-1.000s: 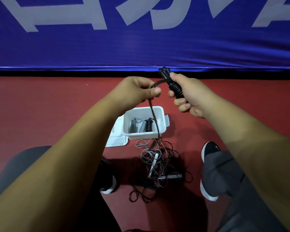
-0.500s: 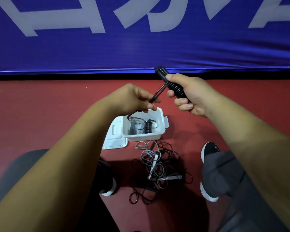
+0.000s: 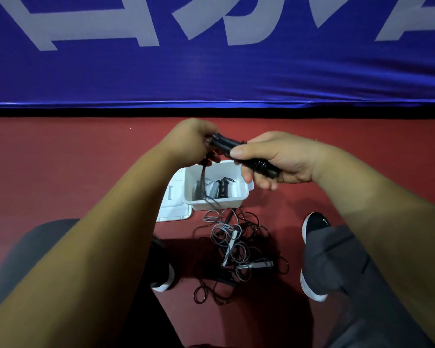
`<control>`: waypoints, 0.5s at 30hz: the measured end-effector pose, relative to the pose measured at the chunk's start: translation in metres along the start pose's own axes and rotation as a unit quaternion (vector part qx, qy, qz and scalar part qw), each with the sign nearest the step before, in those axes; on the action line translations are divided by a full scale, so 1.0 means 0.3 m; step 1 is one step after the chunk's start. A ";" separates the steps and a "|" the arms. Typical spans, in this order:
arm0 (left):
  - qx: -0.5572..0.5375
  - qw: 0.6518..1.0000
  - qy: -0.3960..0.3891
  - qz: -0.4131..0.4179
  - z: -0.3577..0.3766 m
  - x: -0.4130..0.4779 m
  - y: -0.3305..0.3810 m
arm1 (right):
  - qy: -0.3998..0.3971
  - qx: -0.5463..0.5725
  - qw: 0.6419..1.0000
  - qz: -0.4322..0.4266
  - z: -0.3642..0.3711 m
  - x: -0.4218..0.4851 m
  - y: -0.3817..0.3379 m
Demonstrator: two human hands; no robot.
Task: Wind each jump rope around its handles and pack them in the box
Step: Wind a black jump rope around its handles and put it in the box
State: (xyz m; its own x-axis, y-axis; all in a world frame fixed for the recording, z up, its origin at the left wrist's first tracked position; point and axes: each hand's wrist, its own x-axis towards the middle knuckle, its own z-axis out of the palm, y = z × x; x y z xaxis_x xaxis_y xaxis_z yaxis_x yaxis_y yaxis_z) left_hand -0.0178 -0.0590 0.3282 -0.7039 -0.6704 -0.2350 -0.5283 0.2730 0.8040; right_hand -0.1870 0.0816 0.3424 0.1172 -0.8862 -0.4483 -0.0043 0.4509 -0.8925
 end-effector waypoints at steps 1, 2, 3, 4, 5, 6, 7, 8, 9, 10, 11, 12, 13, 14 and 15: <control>-0.029 0.999 -0.005 0.014 -0.006 -0.003 0.004 | -0.022 -0.012 1.000 0.018 0.009 -0.002 0.002; -0.061 0.998 -0.013 0.029 -0.011 -0.006 0.008 | -0.042 -0.021 0.998 0.031 0.015 -0.001 0.007; -0.092 0.995 -0.021 0.042 -0.017 -0.008 0.013 | -0.057 -0.027 0.997 0.039 0.022 -0.002 0.008; -0.120 0.991 -0.026 0.050 -0.022 -0.010 0.019 | -0.065 -0.030 0.996 0.043 0.024 0.000 0.011; -0.143 0.988 -0.027 0.052 -0.026 -0.011 0.025 | -0.067 -0.036 0.996 0.046 0.024 0.001 0.013; -0.159 0.986 -0.024 0.051 -0.027 -0.013 0.034 | -0.064 -0.051 0.996 0.046 0.022 0.001 0.017; -0.167 0.984 -0.021 0.055 -0.027 -0.015 0.042 | -0.062 -0.067 0.995 0.046 0.020 0.003 0.019; -0.161 0.985 -0.017 0.064 -0.027 -0.017 0.051 | -0.065 -0.076 0.994 0.046 0.017 0.006 0.025; -0.143 0.987 -0.013 0.075 -0.027 -0.021 0.060 | -0.068 -0.079 0.993 0.051 0.013 0.010 0.031; -0.117 0.989 -0.008 0.086 -0.027 -0.025 0.068 | -0.069 -0.084 0.992 0.058 0.008 0.014 0.036; -0.087 0.992 -0.001 0.096 -0.029 -0.028 0.075 | -0.063 -0.099 0.991 0.064 0.003 0.020 0.041; -0.059 0.992 0.005 0.107 -0.033 -0.030 0.082 | -0.053 -0.121 0.989 0.067 -0.004 0.028 0.045; -0.037 0.992 0.008 0.118 -0.037 -0.031 0.086 | -0.042 -0.142 0.987 0.067 -0.008 0.034 0.045; -0.019 0.991 0.008 0.130 -0.038 -0.032 0.091 | -0.028 -0.156 0.985 0.065 -0.015 0.045 0.049; 0.000 0.990 0.008 0.141 -0.038 -0.034 0.095 | -0.013 -0.163 0.984 0.064 -0.022 0.053 0.053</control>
State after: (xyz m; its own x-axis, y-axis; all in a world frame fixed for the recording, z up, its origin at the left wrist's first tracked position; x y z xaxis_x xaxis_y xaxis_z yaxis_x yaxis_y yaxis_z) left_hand -0.0203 -0.0522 0.3597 -0.8162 -0.5777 0.0072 -0.3122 0.4515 0.8359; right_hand -0.1917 0.0740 0.3208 0.1207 -0.8189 -0.5611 -0.3388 0.4973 -0.7987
